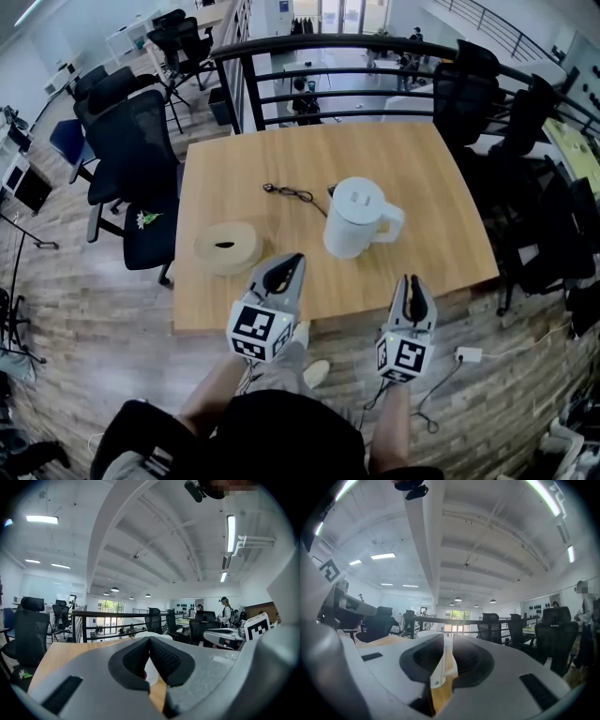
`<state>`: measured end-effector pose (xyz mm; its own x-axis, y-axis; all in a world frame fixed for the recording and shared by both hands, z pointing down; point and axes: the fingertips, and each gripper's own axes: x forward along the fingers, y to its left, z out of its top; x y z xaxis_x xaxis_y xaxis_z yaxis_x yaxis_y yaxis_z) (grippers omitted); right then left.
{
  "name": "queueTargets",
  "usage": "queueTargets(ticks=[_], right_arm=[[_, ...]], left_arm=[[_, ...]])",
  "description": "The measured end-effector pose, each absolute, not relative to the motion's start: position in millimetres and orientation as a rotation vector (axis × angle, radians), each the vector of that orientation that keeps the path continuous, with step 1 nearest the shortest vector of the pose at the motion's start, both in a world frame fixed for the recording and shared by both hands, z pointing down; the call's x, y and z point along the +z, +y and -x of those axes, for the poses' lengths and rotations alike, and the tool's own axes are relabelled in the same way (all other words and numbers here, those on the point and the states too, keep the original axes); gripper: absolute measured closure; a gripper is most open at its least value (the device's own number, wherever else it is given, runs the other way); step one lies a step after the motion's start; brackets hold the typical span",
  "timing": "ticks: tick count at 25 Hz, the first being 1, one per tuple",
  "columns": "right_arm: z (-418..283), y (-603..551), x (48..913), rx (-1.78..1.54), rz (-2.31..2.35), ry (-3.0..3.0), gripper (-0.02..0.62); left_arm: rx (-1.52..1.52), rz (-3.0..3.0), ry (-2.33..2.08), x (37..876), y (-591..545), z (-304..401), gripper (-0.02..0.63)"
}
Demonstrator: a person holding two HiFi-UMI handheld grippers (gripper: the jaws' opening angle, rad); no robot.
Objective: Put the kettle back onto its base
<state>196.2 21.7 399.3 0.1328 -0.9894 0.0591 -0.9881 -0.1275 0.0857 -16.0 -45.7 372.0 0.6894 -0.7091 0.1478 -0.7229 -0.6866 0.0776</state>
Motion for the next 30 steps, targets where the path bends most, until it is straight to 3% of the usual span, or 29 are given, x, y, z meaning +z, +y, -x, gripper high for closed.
queueTargets(ticks=[30], right_arm=[[-155.6,95.1,390.1,0.005,-2.309,-2.011,0.597]], left_arm=[[0.178,-2.797,-1.102,369.5,24.7,31.9,0.604]])
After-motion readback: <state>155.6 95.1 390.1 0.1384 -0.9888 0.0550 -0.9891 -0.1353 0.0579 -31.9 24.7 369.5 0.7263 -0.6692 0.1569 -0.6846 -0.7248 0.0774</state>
